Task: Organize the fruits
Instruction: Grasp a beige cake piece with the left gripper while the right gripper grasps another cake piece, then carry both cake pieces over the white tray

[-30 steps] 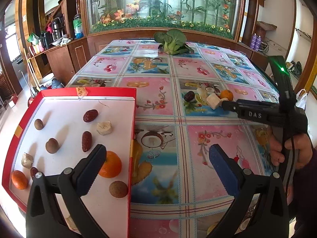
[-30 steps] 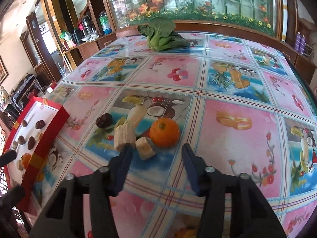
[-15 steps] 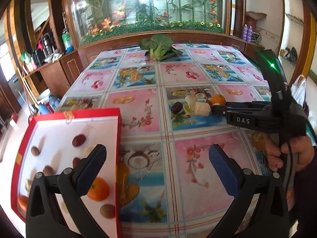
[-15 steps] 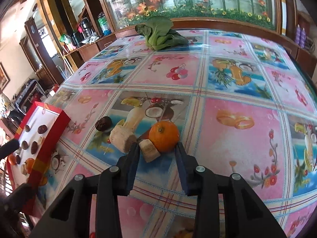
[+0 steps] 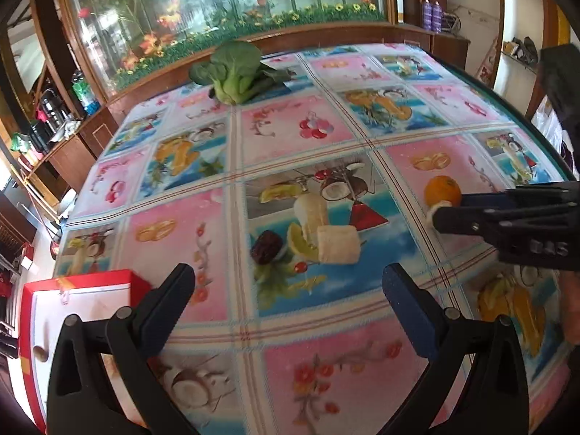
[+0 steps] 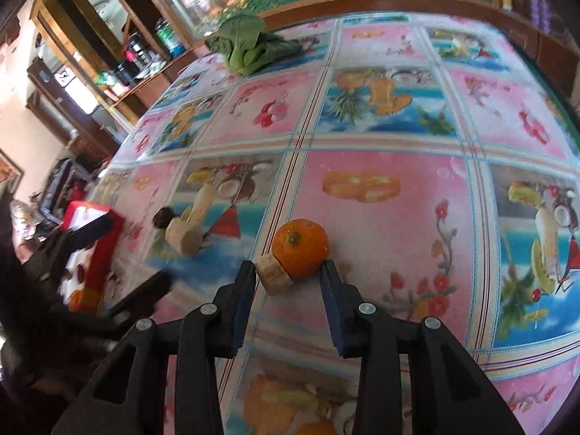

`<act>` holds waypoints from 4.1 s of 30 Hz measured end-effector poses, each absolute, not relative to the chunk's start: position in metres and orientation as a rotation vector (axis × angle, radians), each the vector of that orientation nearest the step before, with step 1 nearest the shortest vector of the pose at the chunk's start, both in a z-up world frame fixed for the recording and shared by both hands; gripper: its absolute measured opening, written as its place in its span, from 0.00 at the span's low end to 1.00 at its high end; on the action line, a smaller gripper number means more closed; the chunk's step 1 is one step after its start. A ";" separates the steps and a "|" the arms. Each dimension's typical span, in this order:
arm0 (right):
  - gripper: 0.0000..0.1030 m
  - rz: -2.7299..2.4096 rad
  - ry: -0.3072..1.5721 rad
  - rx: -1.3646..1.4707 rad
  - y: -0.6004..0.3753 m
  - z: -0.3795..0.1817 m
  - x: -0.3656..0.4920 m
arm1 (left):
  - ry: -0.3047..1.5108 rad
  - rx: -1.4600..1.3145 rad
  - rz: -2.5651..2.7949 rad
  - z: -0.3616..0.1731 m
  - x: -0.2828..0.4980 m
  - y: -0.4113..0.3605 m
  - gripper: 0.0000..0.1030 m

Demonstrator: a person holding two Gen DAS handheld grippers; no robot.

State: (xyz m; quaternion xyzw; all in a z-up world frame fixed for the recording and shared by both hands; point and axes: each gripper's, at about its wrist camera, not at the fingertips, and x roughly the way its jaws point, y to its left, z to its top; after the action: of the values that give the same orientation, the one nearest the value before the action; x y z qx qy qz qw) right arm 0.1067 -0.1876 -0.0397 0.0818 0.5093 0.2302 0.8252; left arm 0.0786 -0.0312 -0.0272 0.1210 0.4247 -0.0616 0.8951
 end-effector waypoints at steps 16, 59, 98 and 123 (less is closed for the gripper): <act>0.62 0.618 1.130 0.254 -0.201 -0.041 0.108 | 0.909 0.267 -0.272 -0.044 0.096 -0.050 0.28; 0.17 0.483 0.969 0.018 -0.114 -0.042 0.030 | 0.912 0.087 -0.259 -0.037 -0.024 0.011 0.28; 0.17 0.824 0.941 0.131 0.066 0.020 0.010 | 0.692 -0.106 0.100 0.022 -0.098 0.236 0.28; 0.17 0.828 0.949 -0.047 0.118 -0.016 -0.012 | 0.747 0.011 0.220 -0.012 -0.096 0.229 0.28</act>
State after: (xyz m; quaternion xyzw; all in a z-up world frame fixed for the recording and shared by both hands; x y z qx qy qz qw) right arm -0.0121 0.1183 -0.0159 -0.0222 0.4437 0.3870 0.8080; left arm -0.0963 0.2290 -0.0121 0.0054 0.3640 0.1072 0.9252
